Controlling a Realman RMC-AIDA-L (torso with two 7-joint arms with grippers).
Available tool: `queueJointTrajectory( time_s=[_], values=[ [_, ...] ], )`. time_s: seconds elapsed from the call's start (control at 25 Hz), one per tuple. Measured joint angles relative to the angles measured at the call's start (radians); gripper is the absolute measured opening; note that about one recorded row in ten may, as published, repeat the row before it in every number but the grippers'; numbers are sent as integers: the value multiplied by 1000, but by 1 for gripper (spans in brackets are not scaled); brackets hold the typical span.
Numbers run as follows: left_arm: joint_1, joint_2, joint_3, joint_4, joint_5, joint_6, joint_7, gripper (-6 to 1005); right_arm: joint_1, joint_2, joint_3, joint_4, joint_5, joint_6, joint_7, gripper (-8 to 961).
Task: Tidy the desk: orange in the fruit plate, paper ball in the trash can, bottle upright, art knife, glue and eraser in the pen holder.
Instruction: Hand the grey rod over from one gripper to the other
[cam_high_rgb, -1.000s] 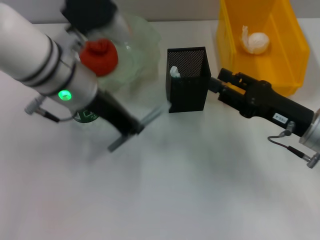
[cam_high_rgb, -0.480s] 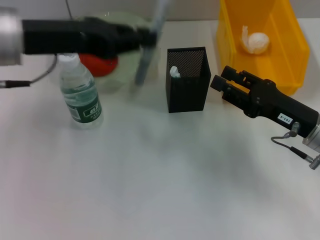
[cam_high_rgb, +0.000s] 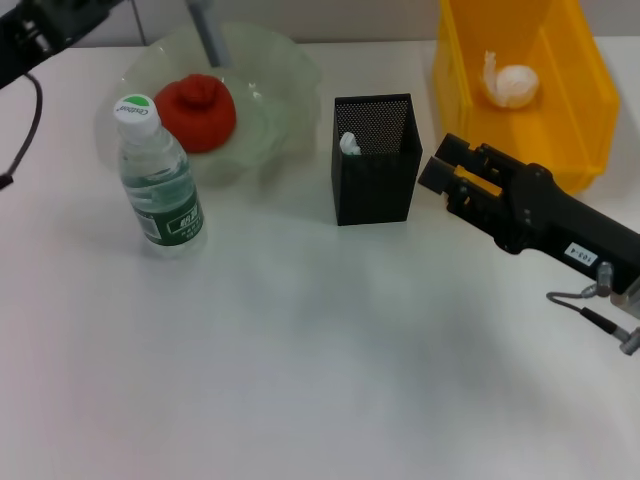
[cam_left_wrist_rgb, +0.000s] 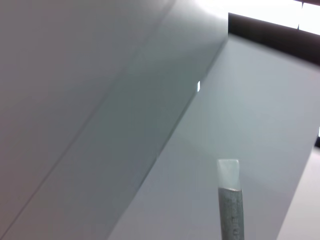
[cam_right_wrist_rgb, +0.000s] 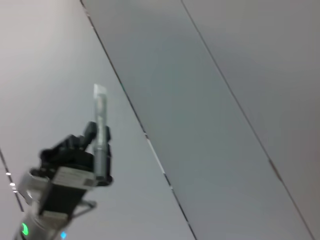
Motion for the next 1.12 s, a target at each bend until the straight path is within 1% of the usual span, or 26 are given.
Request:
queueJointTrajectory(
  time_s=[0.2, 0.24, 0.32, 0.36, 0.44, 0.48, 0.52, 0.56, 0.68, 0.72, 0.76, 0.88, 0.92, 0.96, 1.12],
  values=[
    [-10, -6, 5, -210, -117, 71, 120, 132, 17, 2, 0, 48, 1, -71, -39, 545],
    [-12, -7, 7, -234, -132, 79, 134, 132, 22, 4, 0, 57, 1, -92, -46, 545],
    [-27, -11, 17, -353, -188, 120, 186, 132, 37, 4, 0, 80, 1, -138, -60, 545],
    [-27, -11, 17, -353, -188, 120, 186, 131, 50, 5, -1, 94, 1, -157, -65, 545],
    [-42, -11, 18, -412, -202, 146, 202, 129, 81, 5, -3, 128, 1, -186, -72, 545],
    [-42, -11, 18, -412, -202, 146, 202, 128, 95, 5, -6, 143, 1, -195, -75, 545],
    [-51, -12, 18, -438, -206, 158, 210, 127, 109, 5, -8, 158, 1, -203, -79, 544],
    [-75, -12, 18, -493, -210, 171, 226, 126, 123, 5, -11, 174, 1, -213, -86, 544],
    [-100, -12, 18, -537, -216, 184, 241, 126, 156, 5, -4, 213, 1, -233, -96, 544],
    [-107, -12, 18, -545, -216, 189, 247, 126, 180, 5, -1, 229, 2, -237, -85, 544],
    [-114, -13, 18, -550, -216, 193, 251, 126, 180, 5, -1, 229, 2, -237, -85, 544],
    [-124, -13, 21, -555, -216, 196, 258, 126, 218, 5, 0, 240, 2, -238, -43, 544],
    [-128, -13, 22, -558, -217, 197, 266, 126, 235, 5, 17, 257, 2, -238, -28, 544],
    [-132, -13, 22, -564, -220, 199, 274, 126, 235, 5, 17, 257, 2, -238, -28, 544],
    [-147, -13, 24, -581, -235, 202, 289, 126, 264, 5, 69, 307, -2, -238, -28, 544]
  ],
)
